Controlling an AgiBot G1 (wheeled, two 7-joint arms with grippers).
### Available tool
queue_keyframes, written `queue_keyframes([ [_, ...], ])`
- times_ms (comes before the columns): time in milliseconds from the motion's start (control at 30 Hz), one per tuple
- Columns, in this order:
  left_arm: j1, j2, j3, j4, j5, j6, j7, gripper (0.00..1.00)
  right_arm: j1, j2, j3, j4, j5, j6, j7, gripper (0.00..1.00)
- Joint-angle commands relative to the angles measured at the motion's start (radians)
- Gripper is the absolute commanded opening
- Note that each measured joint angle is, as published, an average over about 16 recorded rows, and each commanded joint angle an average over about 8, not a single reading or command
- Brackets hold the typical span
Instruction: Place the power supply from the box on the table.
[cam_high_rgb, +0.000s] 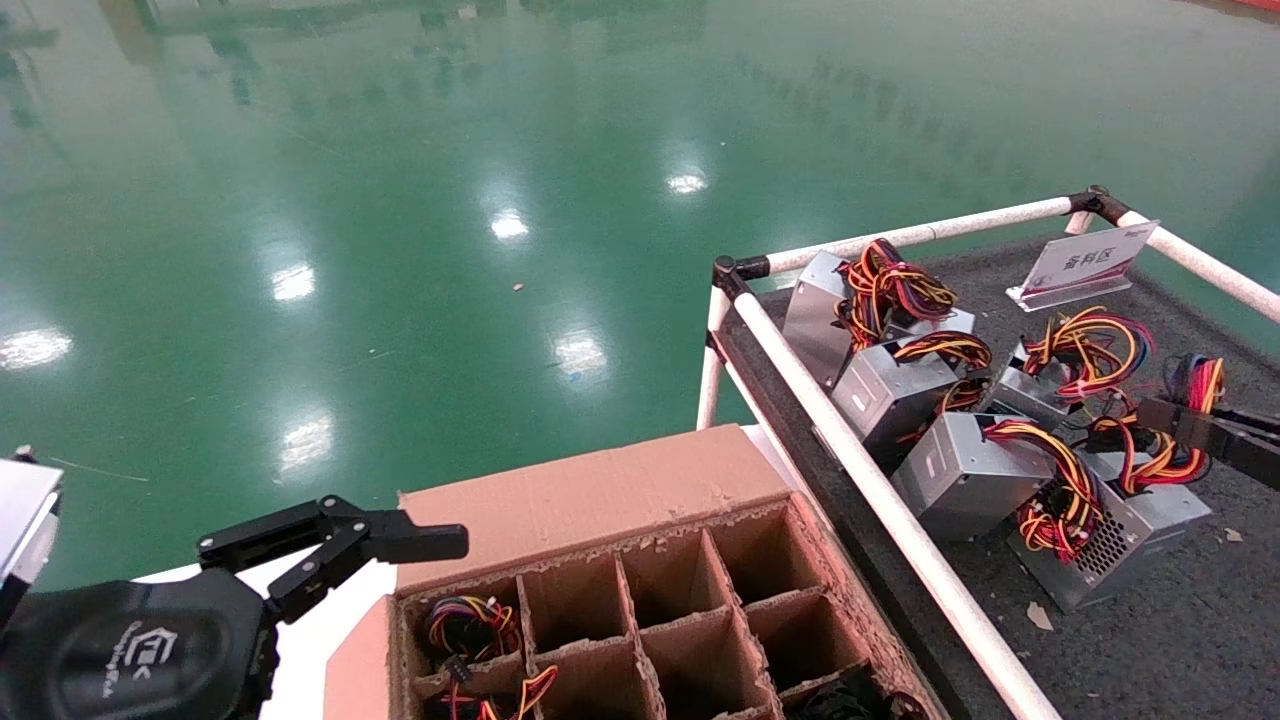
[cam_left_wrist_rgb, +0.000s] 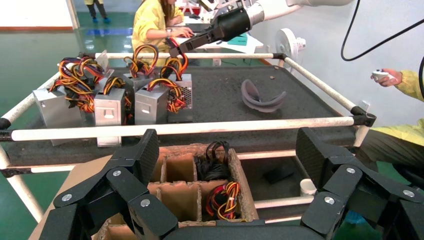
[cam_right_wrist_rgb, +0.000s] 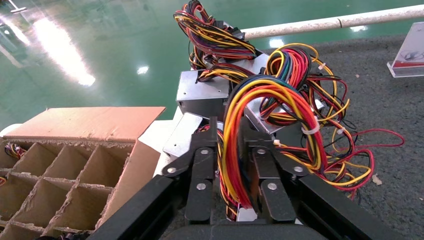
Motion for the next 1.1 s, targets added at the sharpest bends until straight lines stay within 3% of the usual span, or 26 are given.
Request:
queue_keyframes([
  [33, 0.0, 0.0, 0.0, 0.0, 0.0, 0.0, 0.0, 1.0, 0.0, 0.0, 0.0, 0.0, 0.0, 0.0, 0.0, 1.0],
  [1100, 0.0, 0.0, 0.0, 0.0, 0.0, 0.0, 0.0, 1.0, 0.07, 0.09, -0.083, 0.158, -0.125, -0.007, -0.009, 1.0],
])
